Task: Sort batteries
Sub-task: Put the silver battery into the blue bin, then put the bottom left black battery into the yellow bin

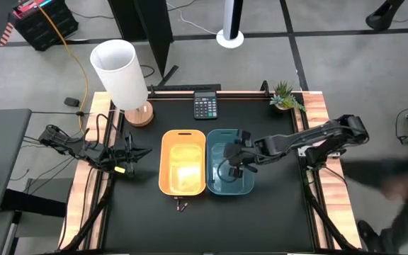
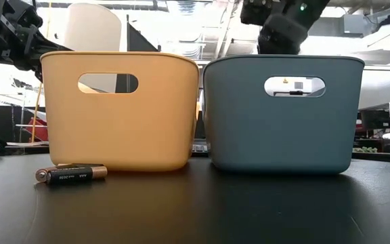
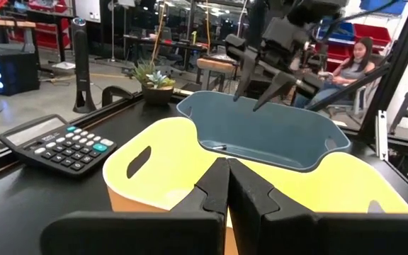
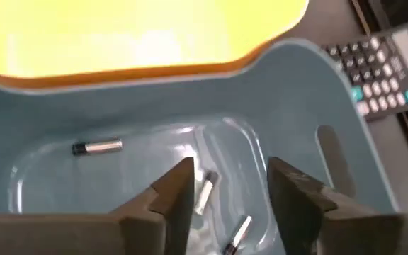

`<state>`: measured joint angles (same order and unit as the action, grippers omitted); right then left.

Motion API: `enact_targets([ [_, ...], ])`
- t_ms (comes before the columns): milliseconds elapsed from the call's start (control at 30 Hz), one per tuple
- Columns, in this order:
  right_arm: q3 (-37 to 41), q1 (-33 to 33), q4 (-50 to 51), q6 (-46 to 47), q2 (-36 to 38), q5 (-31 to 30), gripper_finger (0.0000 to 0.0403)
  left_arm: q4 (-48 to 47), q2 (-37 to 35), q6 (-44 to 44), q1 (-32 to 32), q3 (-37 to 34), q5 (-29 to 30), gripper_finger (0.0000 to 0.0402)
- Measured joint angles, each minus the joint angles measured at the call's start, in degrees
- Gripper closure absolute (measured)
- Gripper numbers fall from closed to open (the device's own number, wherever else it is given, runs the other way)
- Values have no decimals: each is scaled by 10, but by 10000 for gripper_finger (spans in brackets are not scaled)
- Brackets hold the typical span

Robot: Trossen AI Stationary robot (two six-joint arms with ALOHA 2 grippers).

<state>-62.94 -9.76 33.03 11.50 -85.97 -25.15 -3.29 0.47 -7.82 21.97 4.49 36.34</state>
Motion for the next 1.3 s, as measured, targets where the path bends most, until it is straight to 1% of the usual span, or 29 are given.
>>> enact_targets([
  [133, 0, -5, -7, -10, 30, -1, 204, 1, 0, 9, 0, 0, 0, 397],
  [333, 0, -35, -11, -15, 102, -12, 211, 12, 0, 15, 0, -1, 0, 349],
  [400, 0, -53, -8, -17, 125, -27, 214, 11, 0, 16, 0, -1, -7, 333],
  [500, 0, -79, -8, -17, 148, -69, 221, 13, 0, 29, 0, -1, -45, 318],
  [667, 10, -114, -10, -15, 168, -113, 237, 14, 0, 12, 0, -1, -60, 314],
  [767, 25, -135, -23, -4, 176, -138, 247, 17, 0, 10, 0, 1, -92, 314],
  [867, 29, -155, -23, 10, 177, -164, 254, 16, 14, 9, 1, 19, -110, 313],
  [967, 32, -173, -22, 22, 178, -187, 259, 12, 50, 20, 9, 52, -113, 313],
  [1067, 32, -188, -22, 34, 178, -202, 261, 9, 110, 38, 20, 99, -115, 313],
  [1167, 32, -206, -22, 37, 178, -223, 262, -15, 193, 47, 30, 166, -99, 313],
  [1300, 32, -231, -22, 37, 178, -247, 262, -101, 335, 25, 51, 276, -52, 317],
])
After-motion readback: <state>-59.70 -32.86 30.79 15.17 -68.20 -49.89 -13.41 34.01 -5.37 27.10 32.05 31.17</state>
